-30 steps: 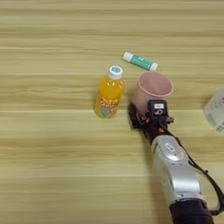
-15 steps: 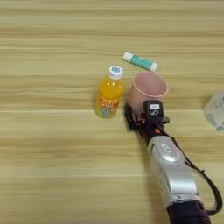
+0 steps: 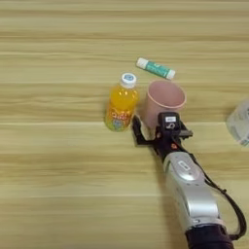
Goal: Move the objects on the table
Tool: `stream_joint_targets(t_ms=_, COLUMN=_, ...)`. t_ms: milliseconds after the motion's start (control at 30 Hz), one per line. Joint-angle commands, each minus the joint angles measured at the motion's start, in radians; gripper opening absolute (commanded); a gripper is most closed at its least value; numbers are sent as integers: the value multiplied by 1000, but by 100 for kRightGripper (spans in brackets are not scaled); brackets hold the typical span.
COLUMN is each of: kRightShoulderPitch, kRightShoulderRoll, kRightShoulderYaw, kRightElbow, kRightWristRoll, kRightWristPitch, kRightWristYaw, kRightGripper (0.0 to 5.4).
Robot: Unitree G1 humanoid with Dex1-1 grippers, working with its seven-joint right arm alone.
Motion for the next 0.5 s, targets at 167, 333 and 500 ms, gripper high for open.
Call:
stream_joint_targets(t_ms=167, kRightShoulderPitch=63, kRightShoulderRoll=-1, kRightShoulderYaw=26, kRightElbow=-78, kRightWristRoll=-11, kRightWristPitch=67, kRightWristYaw=6, kRightGripper=537)
stream_joint_targets(t_ms=333, kRightShoulderPitch=100, kRightShoulderRoll=-6, kRightShoulderYaw=27, kRightElbow=-132, kRightWristRoll=-8, kRightWristPitch=93, kRightWristYaw=5, kRightGripper=537)
stream_joint_targets(t_ms=500, kRightShoulderPitch=150, kRightShoulderRoll=-9, kRightShoulderYaw=32, kRightElbow=-208, kRightWristRoll=-8, kRightWristPitch=130, kRightWristYaw=7, kRightGripper=537)
